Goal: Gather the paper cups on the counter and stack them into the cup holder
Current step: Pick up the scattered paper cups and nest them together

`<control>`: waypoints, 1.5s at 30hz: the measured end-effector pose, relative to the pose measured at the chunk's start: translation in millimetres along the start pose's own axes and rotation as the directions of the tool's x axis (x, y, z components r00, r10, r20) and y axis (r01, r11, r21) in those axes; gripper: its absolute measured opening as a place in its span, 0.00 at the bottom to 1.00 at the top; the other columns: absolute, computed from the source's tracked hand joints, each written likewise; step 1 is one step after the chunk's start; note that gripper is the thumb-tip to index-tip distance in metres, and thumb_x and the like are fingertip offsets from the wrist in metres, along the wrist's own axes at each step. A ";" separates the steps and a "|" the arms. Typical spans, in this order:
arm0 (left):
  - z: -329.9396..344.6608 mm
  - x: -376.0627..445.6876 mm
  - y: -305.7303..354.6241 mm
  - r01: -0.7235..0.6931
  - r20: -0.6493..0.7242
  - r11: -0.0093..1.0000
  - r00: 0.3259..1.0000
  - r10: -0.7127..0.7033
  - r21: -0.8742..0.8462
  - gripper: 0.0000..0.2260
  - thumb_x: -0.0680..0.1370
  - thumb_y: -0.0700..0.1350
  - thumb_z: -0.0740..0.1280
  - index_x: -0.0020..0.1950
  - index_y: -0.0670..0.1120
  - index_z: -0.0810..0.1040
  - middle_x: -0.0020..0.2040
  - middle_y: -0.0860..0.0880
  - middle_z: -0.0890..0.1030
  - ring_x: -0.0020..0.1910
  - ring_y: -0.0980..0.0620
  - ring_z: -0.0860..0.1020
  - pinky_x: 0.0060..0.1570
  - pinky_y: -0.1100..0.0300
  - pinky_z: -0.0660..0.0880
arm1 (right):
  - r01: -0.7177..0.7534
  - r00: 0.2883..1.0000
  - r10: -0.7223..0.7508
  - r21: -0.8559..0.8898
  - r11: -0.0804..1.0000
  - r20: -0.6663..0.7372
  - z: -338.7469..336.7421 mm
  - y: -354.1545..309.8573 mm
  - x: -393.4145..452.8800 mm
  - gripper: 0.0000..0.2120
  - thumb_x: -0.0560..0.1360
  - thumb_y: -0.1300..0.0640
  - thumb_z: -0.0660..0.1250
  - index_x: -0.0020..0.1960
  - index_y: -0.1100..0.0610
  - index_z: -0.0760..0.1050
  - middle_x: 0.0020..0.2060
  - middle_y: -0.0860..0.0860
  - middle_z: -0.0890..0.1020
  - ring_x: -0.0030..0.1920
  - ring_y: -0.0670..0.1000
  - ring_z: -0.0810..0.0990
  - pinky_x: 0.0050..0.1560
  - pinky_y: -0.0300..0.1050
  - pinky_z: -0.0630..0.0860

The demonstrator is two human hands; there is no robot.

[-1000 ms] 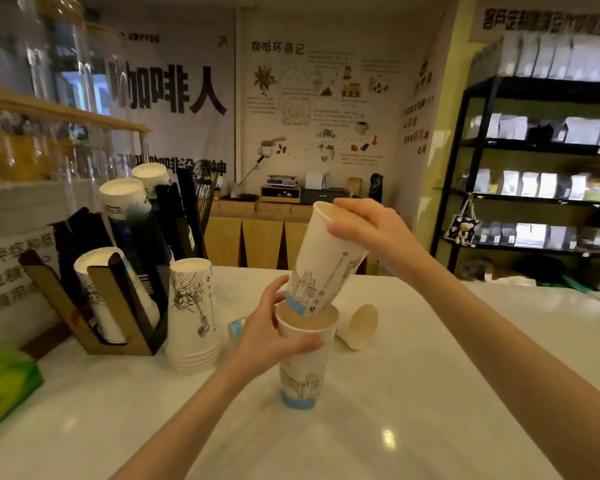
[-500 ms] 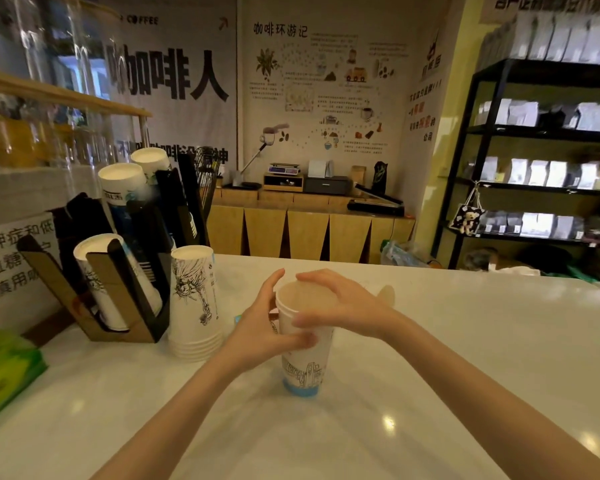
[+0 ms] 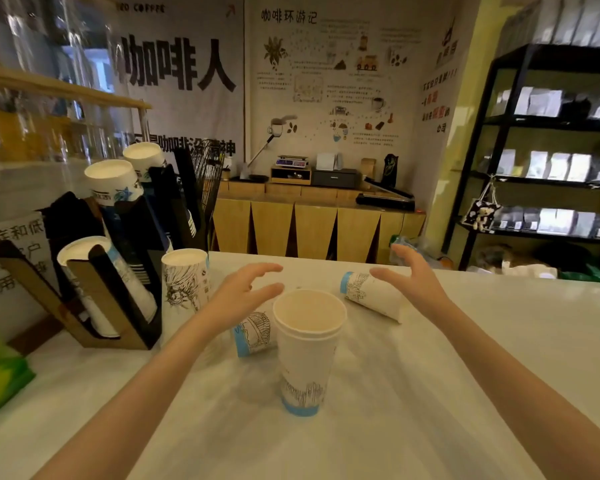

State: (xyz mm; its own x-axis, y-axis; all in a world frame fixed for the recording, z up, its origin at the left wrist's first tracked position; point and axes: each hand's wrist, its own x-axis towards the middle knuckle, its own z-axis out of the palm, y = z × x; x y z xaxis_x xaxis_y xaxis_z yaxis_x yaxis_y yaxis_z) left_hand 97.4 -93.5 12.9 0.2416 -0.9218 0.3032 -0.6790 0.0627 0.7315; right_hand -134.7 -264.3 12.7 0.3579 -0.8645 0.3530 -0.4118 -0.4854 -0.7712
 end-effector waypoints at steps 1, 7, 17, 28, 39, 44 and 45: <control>3.5 5.7 -1.6 0.025 0.039 0.998 0.999 -0.028 0.056 0.20 0.74 0.51 0.63 0.66 0.53 0.67 0.68 0.53 0.69 0.67 0.53 0.65 0.65 0.53 0.64 | -0.020 1.000 0.021 -0.056 0.998 0.008 -0.6 10.7 8.2 0.40 0.65 0.43 0.72 0.71 0.51 0.59 0.72 0.52 0.63 0.71 0.54 0.62 0.69 0.55 0.62; 24.5 26.8 -58.3 0.192 0.171 0.911 0.948 -0.268 0.365 0.31 0.63 0.64 0.69 0.63 0.60 0.66 0.64 0.55 0.72 0.63 0.50 0.71 0.63 0.48 0.71 | -0.189 0.975 0.211 -0.223 0.956 0.077 8.3 65.9 42.5 0.53 0.58 0.45 0.78 0.73 0.55 0.53 0.73 0.57 0.59 0.71 0.59 0.59 0.70 0.59 0.61; 26.3 26.3 -31.1 0.224 -0.012 0.944 0.974 -0.228 0.241 0.33 0.69 0.48 0.71 0.70 0.50 0.60 0.70 0.46 0.68 0.67 0.46 0.67 0.65 0.51 0.65 | -0.150 0.980 0.173 -0.209 0.966 0.096 9.5 88.4 59.2 0.48 0.61 0.61 0.76 0.73 0.56 0.51 0.70 0.59 0.60 0.70 0.59 0.60 0.67 0.57 0.64; -12.1 24.0 24.6 0.011 -0.292 0.882 0.942 -0.168 -0.472 0.32 0.66 0.42 0.73 0.67 0.48 0.64 0.57 0.50 0.76 0.58 0.48 0.75 0.54 0.51 0.74 | -0.226 0.973 0.231 0.149 0.963 -0.017 0.2 61.8 40.5 0.41 0.65 0.52 0.75 0.71 0.58 0.56 0.67 0.58 0.69 0.60 0.59 0.73 0.50 0.49 0.75; -5.7 -15.3 58.2 -0.058 -0.105 0.801 0.994 -0.006 -0.596 0.34 0.55 0.45 0.79 0.55 0.59 0.69 0.57 0.52 0.78 0.54 0.52 0.79 0.46 0.58 0.79 | -0.099 0.995 0.093 0.622 0.777 0.042 -20.8 -28.1 16.0 0.24 0.72 0.54 0.67 0.65 0.57 0.64 0.58 0.52 0.75 0.49 0.48 0.78 0.42 0.41 0.76; 5.8 -32.0 55.0 -0.009 -0.031 0.870 0.999 -0.008 -0.493 0.37 0.62 0.42 0.76 0.65 0.55 0.62 0.58 0.54 0.74 0.56 0.55 0.75 0.44 0.63 0.76 | 0.040 0.999 -0.042 0.713 0.700 -0.014 -42.1 -83.0 5.3 0.28 0.69 0.47 0.67 0.66 0.54 0.66 0.59 0.52 0.78 0.55 0.52 0.80 0.51 0.50 0.79; 8.1 -33.9 53.8 0.000 -0.015 0.881 1.000 -0.008 -0.473 0.37 0.63 0.41 0.76 0.66 0.55 0.62 0.58 0.55 0.74 0.56 0.56 0.75 0.45 0.63 0.75 | 0.073 0.997 -0.069 0.707 0.703 -0.035 -48.2 -95.7 3.3 0.28 0.68 0.46 0.67 0.65 0.54 0.67 0.57 0.53 0.79 0.55 0.53 0.80 0.54 0.52 0.78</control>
State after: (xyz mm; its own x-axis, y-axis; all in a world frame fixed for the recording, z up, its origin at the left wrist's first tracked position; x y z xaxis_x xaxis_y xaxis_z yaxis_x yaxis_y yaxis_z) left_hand 47.0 -62.0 37.0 0.2579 -0.9163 0.3065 -0.2698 0.2363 0.9335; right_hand -134.4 -227.0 113.2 0.3562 -0.8330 0.4233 0.3293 -0.3121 -0.8912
